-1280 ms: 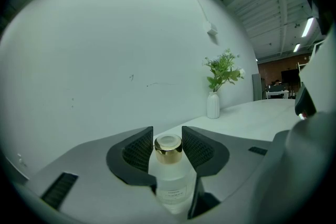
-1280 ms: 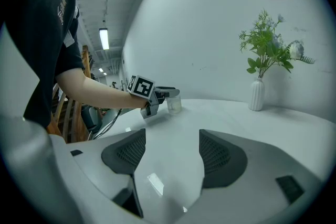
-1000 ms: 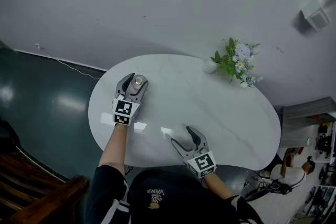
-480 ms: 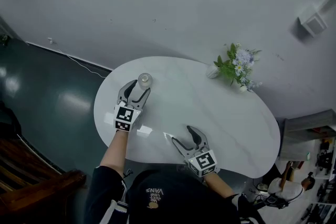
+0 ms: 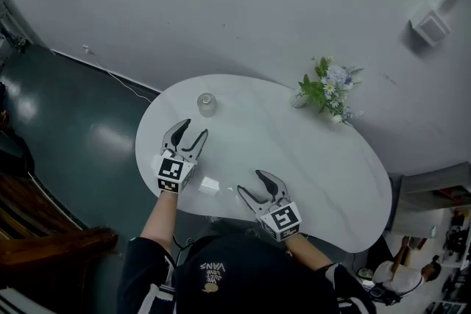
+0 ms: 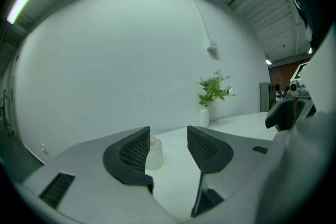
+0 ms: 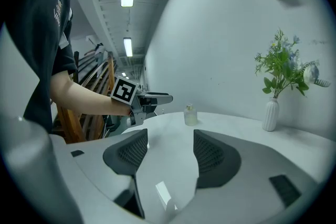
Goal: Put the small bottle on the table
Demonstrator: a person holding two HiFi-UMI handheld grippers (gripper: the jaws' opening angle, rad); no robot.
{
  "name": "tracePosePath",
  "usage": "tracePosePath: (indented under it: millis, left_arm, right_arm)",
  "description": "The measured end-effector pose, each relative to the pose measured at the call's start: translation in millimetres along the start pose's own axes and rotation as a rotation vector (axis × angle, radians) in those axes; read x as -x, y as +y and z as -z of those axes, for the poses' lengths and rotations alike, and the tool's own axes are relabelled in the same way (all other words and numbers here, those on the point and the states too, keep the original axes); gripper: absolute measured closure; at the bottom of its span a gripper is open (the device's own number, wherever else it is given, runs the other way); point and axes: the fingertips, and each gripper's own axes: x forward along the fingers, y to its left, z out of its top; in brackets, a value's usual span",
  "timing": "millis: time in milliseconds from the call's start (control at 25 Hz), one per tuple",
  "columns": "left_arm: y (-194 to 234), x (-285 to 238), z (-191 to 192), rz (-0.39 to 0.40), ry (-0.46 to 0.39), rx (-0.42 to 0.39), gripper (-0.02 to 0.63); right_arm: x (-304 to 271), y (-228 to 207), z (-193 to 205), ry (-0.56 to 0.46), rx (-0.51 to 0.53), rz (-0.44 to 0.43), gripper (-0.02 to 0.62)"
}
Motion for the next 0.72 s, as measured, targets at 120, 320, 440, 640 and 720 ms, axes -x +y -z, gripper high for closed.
tracePosePath:
  millis: [120,320,440,640,720]
  left_arm:
    - [-18,18,-4,-0.001,0.004,0.016,0.36]
    - [-42,45,-14,-0.012,-0.005,0.02,0.372]
    - [-58,58,-15,-0.017,-0.005,0.01,0.396]
    - [-86,79,-15,-0.041,0.001,0.017,0.424]
    - [-98,88,-13,-0.055,0.006,0.016,0.438]
  right_arm:
    - [10,7,-3,-0.014,0.013,-0.025,0.313]
    - [25,17,-3,-0.031,0.041,-0.055,0.313]
    - [34,23,0,-0.04,0.045,-0.071,0.314]
    - [51,35,6,-0.042,0.067,-0.101,0.325]
    - [59,38,9,-0.047,0.073,-0.105,0.389]
